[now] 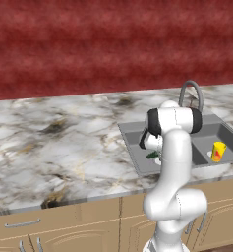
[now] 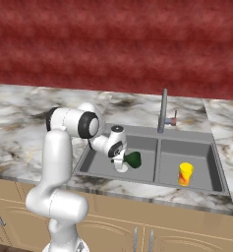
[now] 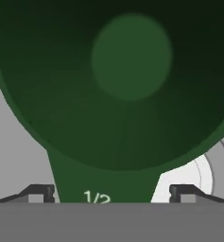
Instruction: Move any existing items from the left basin to the right basin for drying. Then move the measuring cup from the counter to the left basin of the sink for washing.
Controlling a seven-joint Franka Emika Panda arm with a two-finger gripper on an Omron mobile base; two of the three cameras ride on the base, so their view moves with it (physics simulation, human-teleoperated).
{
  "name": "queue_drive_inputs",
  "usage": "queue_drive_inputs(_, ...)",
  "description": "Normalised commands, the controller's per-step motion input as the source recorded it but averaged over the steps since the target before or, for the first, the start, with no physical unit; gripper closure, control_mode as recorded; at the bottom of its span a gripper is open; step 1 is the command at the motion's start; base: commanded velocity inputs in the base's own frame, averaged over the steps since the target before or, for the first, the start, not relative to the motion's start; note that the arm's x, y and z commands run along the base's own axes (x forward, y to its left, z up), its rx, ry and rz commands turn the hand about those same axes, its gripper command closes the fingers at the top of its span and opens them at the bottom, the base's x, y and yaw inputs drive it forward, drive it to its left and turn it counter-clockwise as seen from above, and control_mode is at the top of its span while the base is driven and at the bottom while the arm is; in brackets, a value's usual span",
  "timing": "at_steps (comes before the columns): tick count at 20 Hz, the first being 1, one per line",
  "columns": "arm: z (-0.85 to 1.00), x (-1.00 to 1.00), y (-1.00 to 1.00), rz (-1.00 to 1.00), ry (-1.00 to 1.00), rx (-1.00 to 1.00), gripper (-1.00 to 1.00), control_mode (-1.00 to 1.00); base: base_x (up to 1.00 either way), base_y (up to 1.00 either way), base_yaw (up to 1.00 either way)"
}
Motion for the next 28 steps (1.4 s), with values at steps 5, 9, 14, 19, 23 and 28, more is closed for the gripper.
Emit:
queue_drive_inputs(5, 0.07, 0.0, 0.0, 0.0, 0.0, 0.01, -1.0, -1.0, 0.0, 0.0, 0.0)
queue_drive_inputs(9, 0.27, 0.0, 0.0, 0.0, 0.0, 0.0, -1.0, -1.0, 0.0, 0.0, 0.0)
queue_drive_inputs(14, 0.34, 0.0, 0.01, -0.01, 0.0, 0.0, -1.0, -1.0, 0.0, 0.0, 0.0)
queue_drive_inputs(19, 0.4, 0.0, 0.02, -0.03, 0.01, 0.0, -1.0, -1.0, 0.0, 0.0, 0.0)
queue_drive_inputs(23, 0.42, 0.0, 0.02, -0.04, 0.02, 0.0, -1.0, -1.0, 0.0, 0.0, 0.0)
queue_drive_inputs(28, 0.46, -0.01, 0.12, -0.06, 0.02, 0.0, -1.0, -1.0, 0.0, 0.0, 0.0)
